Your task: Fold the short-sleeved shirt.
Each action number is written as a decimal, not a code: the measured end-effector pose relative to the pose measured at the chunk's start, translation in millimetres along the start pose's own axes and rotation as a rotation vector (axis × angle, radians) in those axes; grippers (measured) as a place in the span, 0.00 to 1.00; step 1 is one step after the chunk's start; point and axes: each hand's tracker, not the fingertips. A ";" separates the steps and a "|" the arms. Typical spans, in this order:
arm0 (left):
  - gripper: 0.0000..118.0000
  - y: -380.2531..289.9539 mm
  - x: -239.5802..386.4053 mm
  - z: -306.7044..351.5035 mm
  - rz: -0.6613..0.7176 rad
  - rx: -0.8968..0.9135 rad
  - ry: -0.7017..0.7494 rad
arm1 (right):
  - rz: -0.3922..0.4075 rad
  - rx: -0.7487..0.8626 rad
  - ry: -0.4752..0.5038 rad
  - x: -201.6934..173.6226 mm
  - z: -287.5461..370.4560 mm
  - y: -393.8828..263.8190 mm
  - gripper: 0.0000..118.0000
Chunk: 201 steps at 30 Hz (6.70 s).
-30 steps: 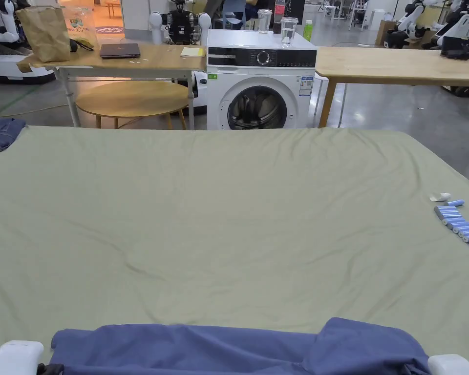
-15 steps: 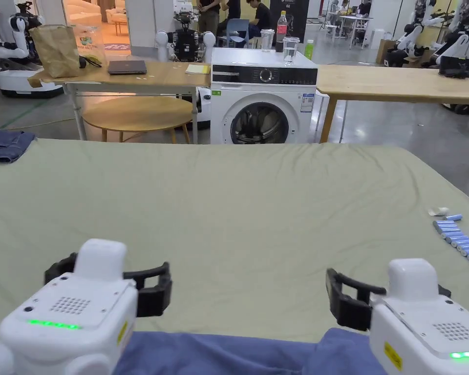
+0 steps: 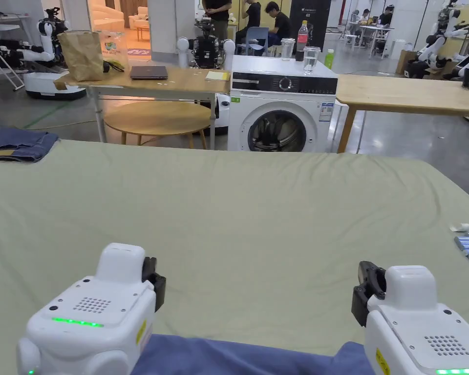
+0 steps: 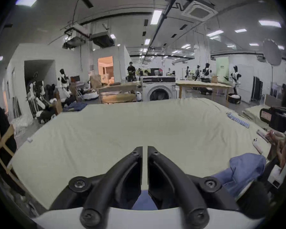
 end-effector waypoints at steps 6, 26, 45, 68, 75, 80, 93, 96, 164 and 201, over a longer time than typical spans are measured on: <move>0.00 -39.7 -90.1 9.4 0.283 -0.097 -0.044 | 0.008 -0.042 0.007 -6.6 0.5 -6.8 0.00; 0.09 -212.0 -154.8 -69.3 1.354 -0.245 -0.550 | -0.007 -0.106 0.040 -29.0 -2.7 -12.9 0.00; 0.02 -57.0 -93.3 3.5 0.209 -0.070 -0.221 | -0.017 -0.123 0.055 -24.6 3.3 -20.0 0.00; 0.85 -46.3 68.2 -16.9 0.094 -0.200 -0.210 | -0.108 -0.173 0.105 56.1 20.3 -33.4 0.00; 0.00 -89.6 57.6 -69.1 0.237 -0.439 -0.257 | -0.151 -0.188 0.117 55.6 12.3 -42.0 0.00; 0.00 -108.3 108.7 -86.9 0.213 -0.541 -0.451 | -0.167 -0.203 0.114 54.0 11.7 -48.1 0.00; 0.09 -76.5 64.5 -48.8 0.321 -0.323 -0.442 | -0.135 -0.211 0.118 34.8 9.5 -41.2 0.00; 0.69 -74.9 9.0 -40.5 0.458 -0.272 -0.435 | -0.127 -0.215 0.130 23.0 8.3 -40.0 0.00; 0.02 -111.6 175.0 -49.4 0.187 -0.556 -0.541 | -0.135 -0.296 0.107 56.2 11.3 -69.8 0.00; 0.25 -152.7 4.4 -96.3 0.860 -0.565 -0.642 | -0.229 -0.553 0.347 -7.5 -30.5 -115.9 0.00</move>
